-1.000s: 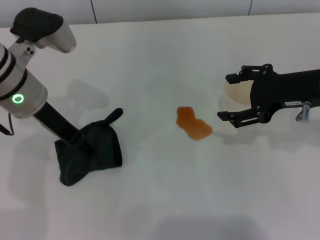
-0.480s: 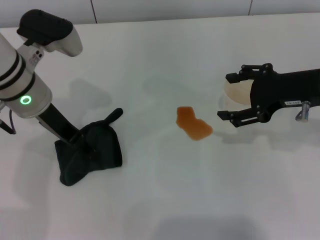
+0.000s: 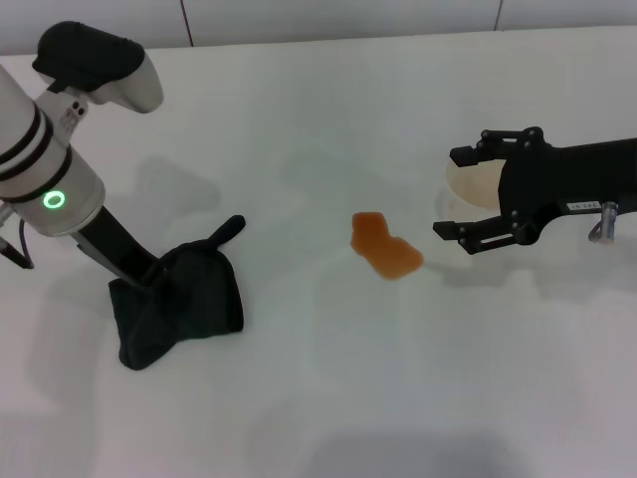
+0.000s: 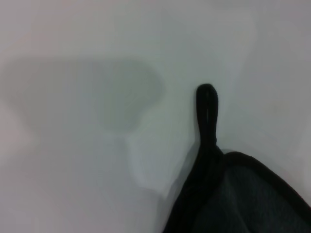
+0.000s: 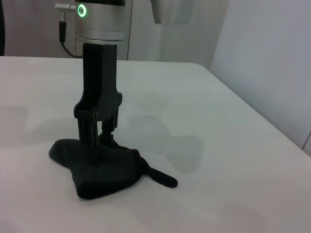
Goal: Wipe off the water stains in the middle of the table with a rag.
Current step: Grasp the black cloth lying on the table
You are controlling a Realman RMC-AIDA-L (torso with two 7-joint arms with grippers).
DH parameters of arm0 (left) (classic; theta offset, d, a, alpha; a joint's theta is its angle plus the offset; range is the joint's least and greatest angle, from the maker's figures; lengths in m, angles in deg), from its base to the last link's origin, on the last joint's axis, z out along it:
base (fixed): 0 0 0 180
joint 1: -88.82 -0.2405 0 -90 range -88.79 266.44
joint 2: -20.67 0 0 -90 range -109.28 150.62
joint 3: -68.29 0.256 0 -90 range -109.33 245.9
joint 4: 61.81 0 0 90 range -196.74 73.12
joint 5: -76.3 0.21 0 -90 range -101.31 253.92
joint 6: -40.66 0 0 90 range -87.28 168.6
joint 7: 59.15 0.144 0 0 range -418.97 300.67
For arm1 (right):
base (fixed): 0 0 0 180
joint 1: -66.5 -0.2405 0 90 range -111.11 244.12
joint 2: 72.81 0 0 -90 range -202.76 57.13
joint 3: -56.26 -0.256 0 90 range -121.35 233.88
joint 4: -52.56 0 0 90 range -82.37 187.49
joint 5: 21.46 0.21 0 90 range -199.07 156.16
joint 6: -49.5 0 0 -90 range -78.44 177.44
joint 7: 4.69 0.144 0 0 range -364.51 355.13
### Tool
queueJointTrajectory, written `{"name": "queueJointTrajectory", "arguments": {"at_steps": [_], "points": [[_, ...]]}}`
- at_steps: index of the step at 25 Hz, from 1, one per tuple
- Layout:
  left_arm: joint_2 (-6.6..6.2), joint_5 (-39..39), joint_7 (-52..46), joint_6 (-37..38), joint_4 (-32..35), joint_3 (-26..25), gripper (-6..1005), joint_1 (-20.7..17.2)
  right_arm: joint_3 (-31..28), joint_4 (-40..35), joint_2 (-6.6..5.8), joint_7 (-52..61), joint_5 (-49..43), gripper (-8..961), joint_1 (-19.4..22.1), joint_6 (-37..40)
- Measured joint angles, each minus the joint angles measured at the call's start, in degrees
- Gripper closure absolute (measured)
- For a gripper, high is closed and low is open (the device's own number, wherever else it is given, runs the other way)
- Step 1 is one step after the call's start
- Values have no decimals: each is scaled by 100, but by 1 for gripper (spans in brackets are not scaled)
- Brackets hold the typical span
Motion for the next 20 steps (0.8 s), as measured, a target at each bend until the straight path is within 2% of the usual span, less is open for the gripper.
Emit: {"name": "queueJointTrajectory", "arguments": {"at_steps": [8,18,20], "points": [[10,62,-42,-75,-119,1,740,82,0,0,0,0,0,81,4,18],[13,68,-47,-96,-118,54,928,86,0,0,0,0,0,81,17,32],[14,68,-48,-99,-118,54,929,84,0,0,0,0,0,81,18,30]]}}
